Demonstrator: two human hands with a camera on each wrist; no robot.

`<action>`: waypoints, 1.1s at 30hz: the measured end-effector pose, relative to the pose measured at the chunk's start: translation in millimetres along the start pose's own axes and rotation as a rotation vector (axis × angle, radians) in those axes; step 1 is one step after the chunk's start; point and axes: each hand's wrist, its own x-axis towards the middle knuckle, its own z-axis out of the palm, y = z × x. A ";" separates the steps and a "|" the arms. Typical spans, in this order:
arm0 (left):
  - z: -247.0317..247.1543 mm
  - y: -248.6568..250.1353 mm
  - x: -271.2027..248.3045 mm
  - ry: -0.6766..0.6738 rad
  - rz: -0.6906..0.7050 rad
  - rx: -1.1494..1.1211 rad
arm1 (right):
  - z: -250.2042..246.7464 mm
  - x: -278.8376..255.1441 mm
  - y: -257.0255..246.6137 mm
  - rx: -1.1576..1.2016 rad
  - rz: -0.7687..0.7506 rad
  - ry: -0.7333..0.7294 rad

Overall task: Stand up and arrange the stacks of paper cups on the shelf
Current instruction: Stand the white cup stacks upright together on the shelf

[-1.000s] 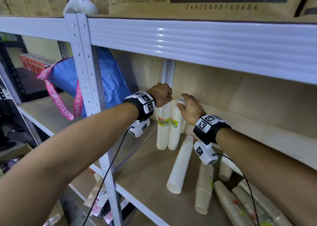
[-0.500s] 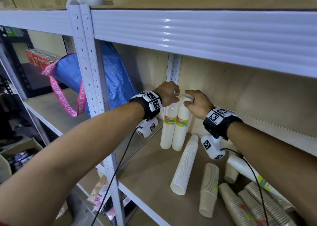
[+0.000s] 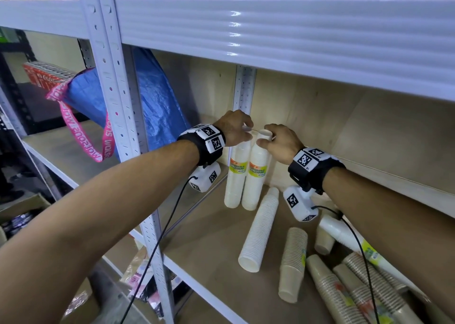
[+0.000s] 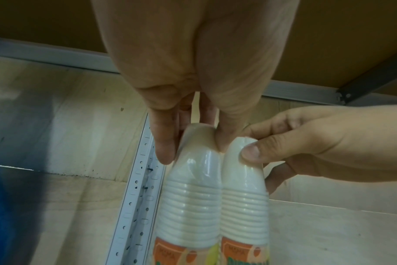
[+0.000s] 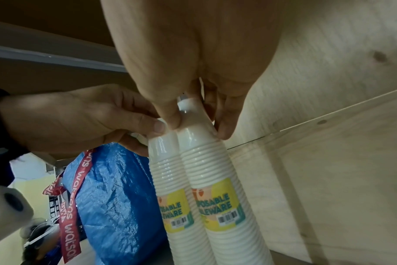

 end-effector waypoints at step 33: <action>111.9 54.8 -78.5 -0.277 0.069 -0.155 | -41.5 -155.9 128.3 -0.209 0.305 -0.116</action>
